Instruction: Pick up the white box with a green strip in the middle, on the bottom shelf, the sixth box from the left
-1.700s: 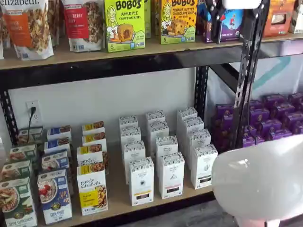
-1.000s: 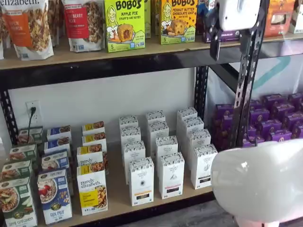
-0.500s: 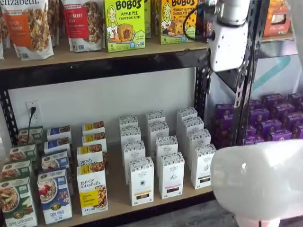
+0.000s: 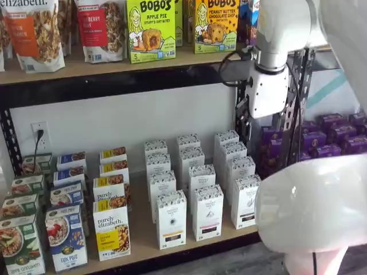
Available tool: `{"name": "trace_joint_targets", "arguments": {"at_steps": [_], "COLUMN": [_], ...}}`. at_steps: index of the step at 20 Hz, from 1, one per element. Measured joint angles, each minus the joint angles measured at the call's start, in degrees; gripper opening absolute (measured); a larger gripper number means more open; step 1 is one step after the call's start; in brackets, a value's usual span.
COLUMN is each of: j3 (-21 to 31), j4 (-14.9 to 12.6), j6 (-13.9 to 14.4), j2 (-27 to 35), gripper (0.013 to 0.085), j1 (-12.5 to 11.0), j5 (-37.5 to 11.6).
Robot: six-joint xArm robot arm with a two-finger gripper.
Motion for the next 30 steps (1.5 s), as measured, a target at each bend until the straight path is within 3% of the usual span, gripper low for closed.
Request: {"name": "trace_joint_targets", "arguments": {"at_steps": [7,11,14,21,27,30], "j3": [3.9,6.0,5.6,4.1,1.3,-0.8], "j4": [0.7,0.0,-1.9,-2.9,-0.9,-1.5], "j6": [-1.9,-1.0,1.3,2.8,0.8,1.1], "j2": [9.2,15.7,20.3,32.1,43.8,48.8], "gripper": [0.085,0.085,0.085,0.085,0.085,0.085], "j1": [-2.2,-2.2,-1.4,-1.2,-1.5,-1.8], "j5": [-13.3,-23.3,-26.3,-34.8,-42.7,-45.7]}}
